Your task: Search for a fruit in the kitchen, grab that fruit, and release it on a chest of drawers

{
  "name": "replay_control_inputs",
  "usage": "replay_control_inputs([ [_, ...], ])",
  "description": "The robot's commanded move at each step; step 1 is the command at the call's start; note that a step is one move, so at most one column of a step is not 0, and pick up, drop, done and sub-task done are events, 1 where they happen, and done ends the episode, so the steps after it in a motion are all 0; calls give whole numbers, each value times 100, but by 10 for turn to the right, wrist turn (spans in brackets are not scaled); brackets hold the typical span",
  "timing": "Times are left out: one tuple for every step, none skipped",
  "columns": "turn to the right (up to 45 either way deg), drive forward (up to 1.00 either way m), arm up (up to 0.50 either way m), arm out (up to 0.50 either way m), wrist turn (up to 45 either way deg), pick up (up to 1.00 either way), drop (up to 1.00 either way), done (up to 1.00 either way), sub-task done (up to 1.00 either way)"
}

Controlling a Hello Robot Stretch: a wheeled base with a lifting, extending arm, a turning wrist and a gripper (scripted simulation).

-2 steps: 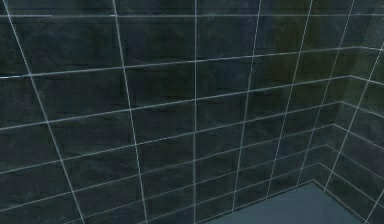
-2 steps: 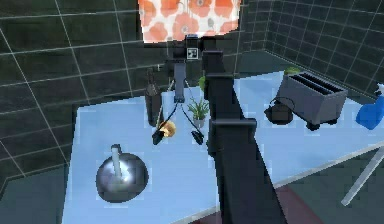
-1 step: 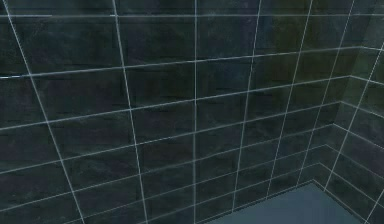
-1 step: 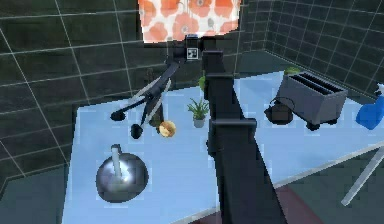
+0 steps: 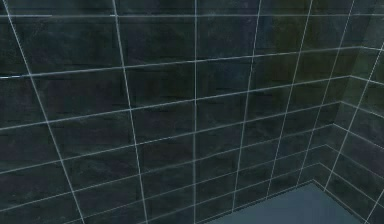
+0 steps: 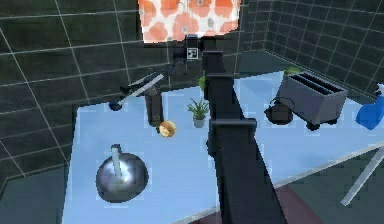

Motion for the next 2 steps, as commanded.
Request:
replay_control_inputs([
  [0,0,0,0,450,0,0,0,0],
  [0,0,0,0,210,0,0,0,0],
])
